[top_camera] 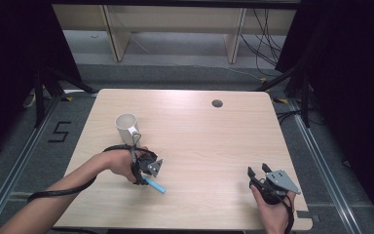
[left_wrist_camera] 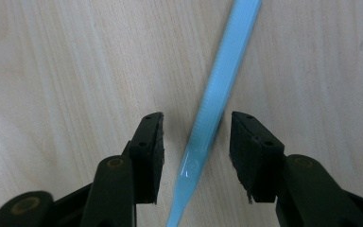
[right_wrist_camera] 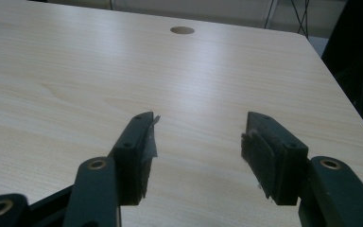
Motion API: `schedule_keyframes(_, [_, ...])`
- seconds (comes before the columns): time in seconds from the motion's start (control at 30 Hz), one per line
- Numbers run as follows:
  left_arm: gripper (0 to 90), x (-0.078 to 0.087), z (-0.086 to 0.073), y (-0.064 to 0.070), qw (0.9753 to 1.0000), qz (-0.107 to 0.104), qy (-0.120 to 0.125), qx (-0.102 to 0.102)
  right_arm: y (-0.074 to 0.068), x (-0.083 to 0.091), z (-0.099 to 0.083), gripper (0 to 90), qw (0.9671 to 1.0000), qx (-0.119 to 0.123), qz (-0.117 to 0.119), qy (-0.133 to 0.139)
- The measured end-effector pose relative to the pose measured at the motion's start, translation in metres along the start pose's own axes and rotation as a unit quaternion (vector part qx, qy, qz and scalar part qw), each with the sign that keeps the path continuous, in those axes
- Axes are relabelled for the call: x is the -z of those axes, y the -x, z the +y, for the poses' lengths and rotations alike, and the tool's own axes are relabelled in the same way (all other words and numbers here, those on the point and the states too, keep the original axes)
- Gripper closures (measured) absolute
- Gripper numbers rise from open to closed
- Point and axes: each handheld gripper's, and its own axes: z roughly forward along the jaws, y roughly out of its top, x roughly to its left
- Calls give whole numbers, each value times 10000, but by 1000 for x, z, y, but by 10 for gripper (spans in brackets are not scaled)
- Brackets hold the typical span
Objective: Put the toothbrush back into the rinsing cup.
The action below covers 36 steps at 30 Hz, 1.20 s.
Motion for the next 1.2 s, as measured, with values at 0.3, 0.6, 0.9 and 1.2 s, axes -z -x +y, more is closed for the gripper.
schedule_keyframes(0.3, [587,-2,-1,-2,10000,-73,-40,-3,-2,1,0,449,10000,-7,-35,-75])
schedule_keyframes(0.6, [614,-5,-1,-3,9998,-158,-99,25,-1,1,1,449,10000,-13,-42,-86])
schedule_keyframes(0.9, [651,-6,-2,-4,9996,-239,-127,111,0,1,1,448,9999,144,-60,-54])
schedule_keyframes(1.2, [673,-7,0,-5,9989,-298,-191,302,-1,-2,0,447,9999,77,45,-82])
